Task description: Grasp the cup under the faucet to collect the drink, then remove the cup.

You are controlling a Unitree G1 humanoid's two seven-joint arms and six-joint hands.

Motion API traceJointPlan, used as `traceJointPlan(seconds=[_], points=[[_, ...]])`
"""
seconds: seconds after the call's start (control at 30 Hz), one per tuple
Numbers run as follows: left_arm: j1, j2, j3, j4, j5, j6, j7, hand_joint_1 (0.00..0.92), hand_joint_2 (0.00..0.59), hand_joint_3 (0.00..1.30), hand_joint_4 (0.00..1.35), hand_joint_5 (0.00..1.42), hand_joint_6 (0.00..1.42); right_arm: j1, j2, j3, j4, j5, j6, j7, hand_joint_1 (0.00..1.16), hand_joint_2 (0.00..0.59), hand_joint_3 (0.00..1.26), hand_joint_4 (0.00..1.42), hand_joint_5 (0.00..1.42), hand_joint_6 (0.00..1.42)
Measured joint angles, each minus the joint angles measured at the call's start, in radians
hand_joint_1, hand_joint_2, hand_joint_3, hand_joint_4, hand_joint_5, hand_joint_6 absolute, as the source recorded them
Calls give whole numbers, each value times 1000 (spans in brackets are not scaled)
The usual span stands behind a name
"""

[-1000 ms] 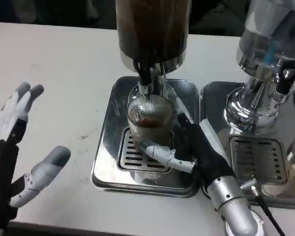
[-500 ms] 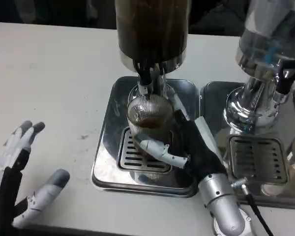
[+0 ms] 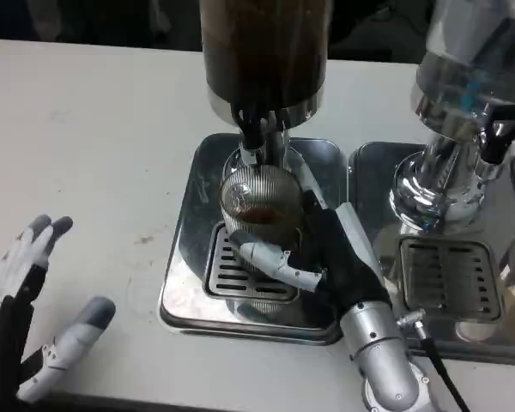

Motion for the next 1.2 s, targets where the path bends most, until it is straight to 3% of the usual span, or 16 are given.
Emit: traceJointPlan(seconds=[0.43,0.57,0.73,1.2], points=[[1,2,-2,0,-8,2,0,0,146,124,0,2,0,-37,18,1,89,11,-57,-22,768,181,0,0,0,0],[9,2,-2,0,-10,3,0,0,146,129,0,6,0,-38,19,1,101,13,-72,-34,812,171,0,14,45,89],[16,2,-2,0,-28,9,0,0,146,134,0,8,0,-42,21,2,124,13,-97,-59,885,166,0,130,145,201],[58,-14,7,-31,-45,21,10,0,147,142,0,9,0,-76,31,3,176,24,-124,-70,891,165,35,191,211,250]])
